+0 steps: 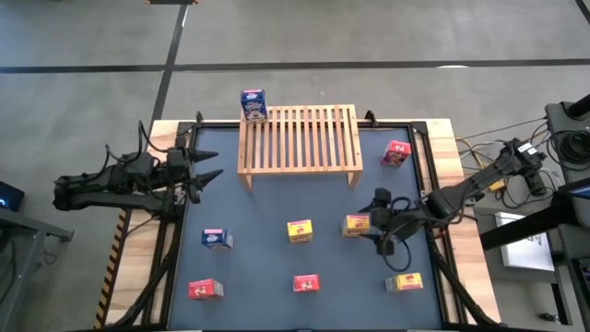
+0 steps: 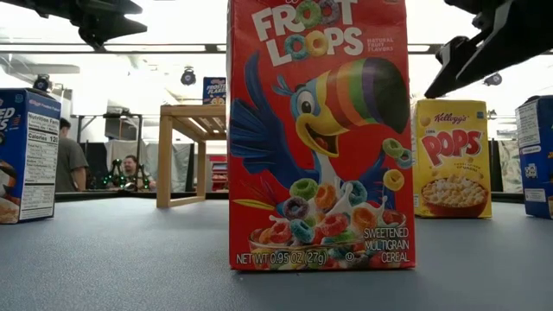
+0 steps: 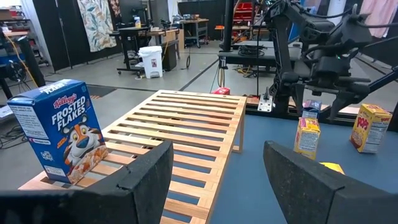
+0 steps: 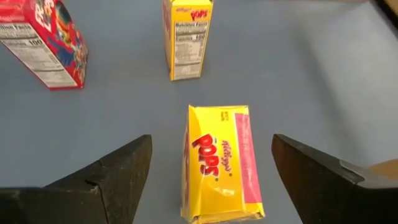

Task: Stack cereal on shelf
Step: Put the top right yellow cereal box on the shelf

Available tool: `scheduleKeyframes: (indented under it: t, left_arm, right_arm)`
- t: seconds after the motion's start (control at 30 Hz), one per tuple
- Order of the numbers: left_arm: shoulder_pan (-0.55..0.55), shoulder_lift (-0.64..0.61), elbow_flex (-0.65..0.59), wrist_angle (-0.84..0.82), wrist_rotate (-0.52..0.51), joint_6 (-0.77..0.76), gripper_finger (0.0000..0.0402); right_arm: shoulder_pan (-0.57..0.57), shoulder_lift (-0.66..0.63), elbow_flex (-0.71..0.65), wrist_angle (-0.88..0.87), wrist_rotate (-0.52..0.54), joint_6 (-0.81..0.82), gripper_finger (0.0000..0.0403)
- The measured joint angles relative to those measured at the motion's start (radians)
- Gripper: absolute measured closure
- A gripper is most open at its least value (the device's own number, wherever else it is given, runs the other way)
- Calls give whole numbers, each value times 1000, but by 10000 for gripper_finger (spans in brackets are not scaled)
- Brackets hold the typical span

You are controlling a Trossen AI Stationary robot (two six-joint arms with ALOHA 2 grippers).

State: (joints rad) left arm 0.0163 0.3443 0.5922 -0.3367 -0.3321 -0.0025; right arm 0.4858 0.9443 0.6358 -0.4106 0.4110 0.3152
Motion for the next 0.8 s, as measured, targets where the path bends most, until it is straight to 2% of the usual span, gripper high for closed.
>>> scheduleKeyframes:
  t: [0.33,0.53,0.8]
  left_arm:
    - [0,0,0,0,0,0,168]
    - [0,0,0,0,0,0,168]
    - [0,0,0,2,0,0,168]
  right_arm:
    - [-15,97,0,0,-2,7,82]
    - [-62,125,-1,2,-74,8,94]
    - [-90,137,-4,5,-87,-19,101]
